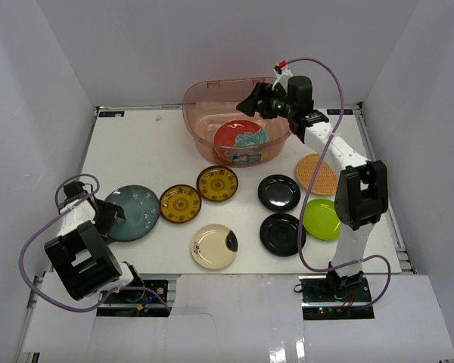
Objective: Place the plates into the plastic bin on the countertop
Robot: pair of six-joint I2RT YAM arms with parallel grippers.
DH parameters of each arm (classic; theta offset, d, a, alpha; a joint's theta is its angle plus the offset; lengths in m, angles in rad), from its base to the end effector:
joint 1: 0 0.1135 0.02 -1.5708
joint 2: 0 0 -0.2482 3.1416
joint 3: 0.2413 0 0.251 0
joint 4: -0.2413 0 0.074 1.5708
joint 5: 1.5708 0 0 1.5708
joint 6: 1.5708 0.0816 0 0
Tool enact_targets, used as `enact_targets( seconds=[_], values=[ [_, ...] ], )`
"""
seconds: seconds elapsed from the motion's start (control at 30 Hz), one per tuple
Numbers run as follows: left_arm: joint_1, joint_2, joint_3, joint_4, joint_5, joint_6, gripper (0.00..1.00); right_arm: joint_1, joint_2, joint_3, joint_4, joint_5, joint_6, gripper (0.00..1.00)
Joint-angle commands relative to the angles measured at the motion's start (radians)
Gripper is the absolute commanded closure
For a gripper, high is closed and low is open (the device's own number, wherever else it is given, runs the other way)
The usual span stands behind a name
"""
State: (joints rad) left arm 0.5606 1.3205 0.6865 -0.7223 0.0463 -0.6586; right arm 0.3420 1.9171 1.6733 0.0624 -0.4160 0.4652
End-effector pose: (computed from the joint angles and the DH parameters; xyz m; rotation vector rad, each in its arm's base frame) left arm 0.1913 0.1156 0.1060 -1.6707 2.4052 -0.0832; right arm 0.4613 0.1992 0.3195 -0.2059 1.8232 0.9421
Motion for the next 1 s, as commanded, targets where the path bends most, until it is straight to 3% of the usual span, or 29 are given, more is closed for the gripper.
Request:
enact_targets(
  seconds=[0.0,0.07,0.17,0.4,0.57,0.63,0.7,0.73,0.77,0.87,0.97],
  values=[
    [0.005,0.009,-0.015,0.040,0.081,-0.002,0.12,0.005,-0.026,-0.069,0.034,-0.063,0.019,0.10],
    [0.007,0.025,-0.033,0.063,0.098,-0.018,0.13,0.011,-0.075,-0.137,0.069,-0.061,0.023,0.10],
    [0.007,0.029,-0.079,0.106,0.116,-0.070,0.23,0.025,-0.130,-0.194,0.094,-0.060,0.029,0.09],
    [0.045,-0.098,-0.258,0.279,0.145,-0.186,0.63,0.094,-0.283,-0.423,0.114,-0.018,-0.014,0.08],
    [0.067,-0.152,-0.363,0.444,0.162,-0.262,0.77,0.189,-0.372,-0.558,0.123,0.022,-0.031,0.07],
    [0.076,-0.142,-0.401,0.521,0.176,-0.274,0.93,0.233,-0.407,-0.605,0.128,0.040,-0.033,0.07],
    [0.081,-0.101,-0.407,0.552,0.194,-0.286,0.86,0.261,-0.435,-0.633,0.134,0.049,-0.030,0.07],
    [0.088,-0.083,-0.401,0.557,0.196,-0.289,0.78,0.281,-0.441,-0.653,0.137,0.054,-0.028,0.07],
    [0.090,-0.054,-0.400,0.558,0.198,-0.295,0.60,0.290,-0.447,-0.662,0.136,0.057,-0.023,0.07],
    [0.090,-0.040,-0.419,0.603,0.227,-0.312,0.37,0.316,-0.469,-0.688,0.140,0.080,-0.023,0.07],
    [0.093,-0.037,-0.456,0.662,0.245,-0.337,0.28,0.330,-0.489,-0.707,0.140,0.085,-0.017,0.07]
  ],
)
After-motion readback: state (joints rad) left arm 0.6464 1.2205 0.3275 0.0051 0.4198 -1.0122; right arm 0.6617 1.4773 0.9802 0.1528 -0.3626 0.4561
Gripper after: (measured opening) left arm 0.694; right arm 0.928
